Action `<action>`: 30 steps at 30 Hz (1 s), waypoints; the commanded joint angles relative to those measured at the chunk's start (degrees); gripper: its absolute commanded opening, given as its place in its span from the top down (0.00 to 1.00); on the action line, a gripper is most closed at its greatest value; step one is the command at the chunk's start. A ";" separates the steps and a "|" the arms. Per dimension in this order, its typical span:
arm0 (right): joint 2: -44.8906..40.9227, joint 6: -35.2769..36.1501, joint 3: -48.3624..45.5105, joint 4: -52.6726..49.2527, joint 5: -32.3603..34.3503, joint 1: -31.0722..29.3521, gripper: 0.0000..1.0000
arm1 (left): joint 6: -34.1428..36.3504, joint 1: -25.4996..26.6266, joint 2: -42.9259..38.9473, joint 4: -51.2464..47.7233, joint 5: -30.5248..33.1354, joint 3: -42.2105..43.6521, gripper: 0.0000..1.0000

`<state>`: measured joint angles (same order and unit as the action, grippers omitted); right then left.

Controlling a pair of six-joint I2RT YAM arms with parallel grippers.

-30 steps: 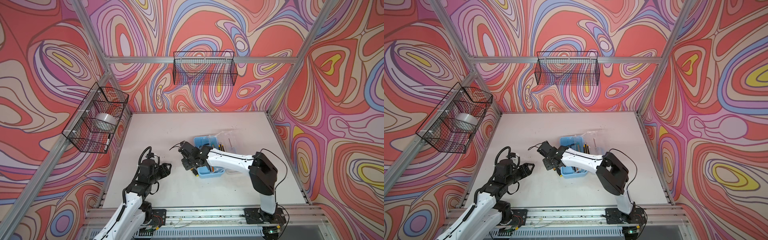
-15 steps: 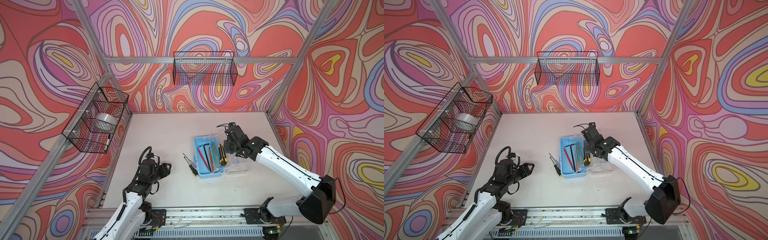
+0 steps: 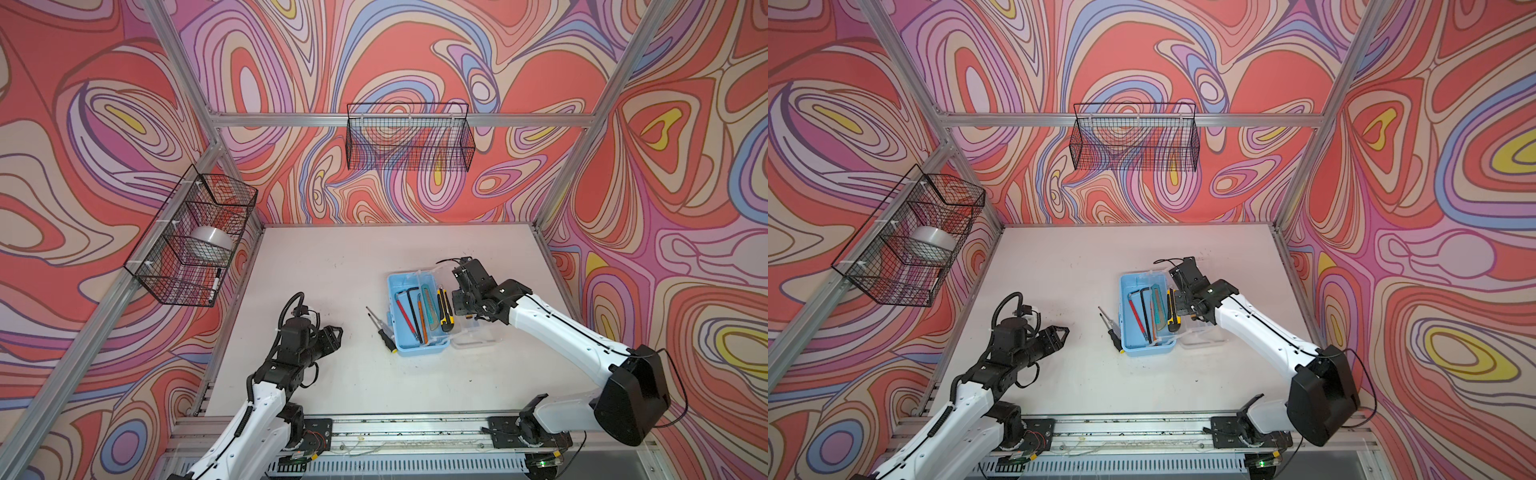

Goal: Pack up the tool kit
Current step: 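Lower the yellow-handled screwdriver into the box and open the right gripper, then move the right gripper back over the two remaining screwdrivers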

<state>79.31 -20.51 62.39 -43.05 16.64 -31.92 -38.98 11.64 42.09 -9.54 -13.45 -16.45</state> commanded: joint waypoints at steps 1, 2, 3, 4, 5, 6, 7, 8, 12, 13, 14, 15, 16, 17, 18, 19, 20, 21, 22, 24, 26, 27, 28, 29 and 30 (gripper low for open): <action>0.67 0.69 1.34 0.15 -0.54 0.28 0.72 | 0.62 0.12 -0.01 0.66 0.62 -0.03 0.42; 0.85 0.74 1.86 -0.53 -0.39 0.22 0.67 | 0.73 0.14 0.10 0.79 0.61 -0.06 0.41; 0.76 0.91 2.29 -0.97 -0.37 0.28 0.64 | 0.75 0.14 0.25 0.97 0.58 -0.01 0.41; 0.59 1.08 2.52 -1.11 -0.09 0.22 0.62 | 0.75 0.13 0.36 1.13 0.53 -0.01 0.41; 0.49 1.09 3.08 -1.67 0.51 0.28 0.60 | 0.75 0.14 0.53 1.27 0.52 -0.06 0.41; 0.42 1.28 3.87 -2.61 1.07 0.24 0.59 | 0.72 0.14 0.76 1.40 0.38 -0.03 0.41; 0.20 1.50 4.73 -3.32 1.92 0.27 0.58 | 0.78 0.13 0.93 1.52 0.28 -0.08 0.41; -0.09 1.64 5.70 -3.99 2.32 0.28 0.59 | 0.85 0.14 1.06 1.50 0.27 -0.15 0.41; -1.89 2.33 9.80 -3.01 -3.27 -0.54 0.64 | 1.11 0.14 1.16 1.41 -0.01 -0.35 0.41; -1.36 2.39 10.96 -2.54 -3.54 -1.80 0.65 | 0.96 0.14 1.15 1.44 -0.08 -0.36 0.41; -0.35 2.49 12.27 -2.68 -2.65 -3.38 0.65 | 0.94 0.14 1.08 1.45 -0.08 -0.26 0.41; 1.30 2.50 13.94 -3.15 -0.85 -5.88 0.64 | 0.82 0.14 1.07 1.44 -0.07 -0.17 0.42; 3.28 2.67 15.58 -3.60 0.79 -8.51 0.64 | 0.71 0.13 0.92 1.52 -0.16 -0.12 0.41; 5.09 2.63 17.05 -4.06 1.57 -10.62 0.63 | 0.56 0.13 0.83 1.63 -0.39 -0.04 0.41; 7.27 2.43 18.56 -4.42 1.77 -12.60 0.63 | 0.48 0.14 0.72 1.59 -0.56 0.06 0.41; 8.60 2.41 19.31 -3.93 1.35 -14.43 0.62 | 0.36 0.14 0.48 1.55 -0.62 0.26 0.41; 10.36 2.30 20.09 -3.33 0.84 -16.10 0.62 | 0.27 0.14 0.22 1.41 -0.58 0.32 0.41; 12.29 2.09 20.81 -2.67 0.54 -17.83 0.61 | 0.27 0.13 -0.13 1.24 -0.46 0.44 0.41; 14.00 1.97 21.72 -2.60 0.42 -19.03 0.61 | 0.31 0.14 -0.45 1.11 -0.42 0.54 0.41; 18.21 1.86 24.49 -3.70 1.21 -21.50 0.60 | 0.39 0.12 -1.23 0.39 -0.05 0.63 0.42; 21.66 2.49 26.67 -4.74 2.44 -23.41 0.60 | 0.56 0.14 -1.97 -0.26 0.40 0.59 0.41; 23.99 2.51 27.69 -5.31 1.96 -23.93 0.60 | 0.74 0.14 -2.32 -0.61 0.56 0.52 0.41; 25.34 2.50 28.26 -5.38 1.27 -24.41 0.60 | 0.90 0.11 -2.57 -1.02 0.64 0.35 0.42; 26.58 2.42 28.61 -5.11 0.30 -24.94 0.60 | 1.16 0.11 -2.87 -1.34 0.75 0.28 0.41; 27.40 2.03 28.55 -4.55 -0.91 -25.31 0.60 | 1.43 0.03 -3.18 -1.97 1.06 0.20 0.42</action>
<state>105.23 -18.41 89.43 -46.26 16.84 -56.34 -38.83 11.64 39.92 -9.52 -13.43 -16.40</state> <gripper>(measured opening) 0.398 0.585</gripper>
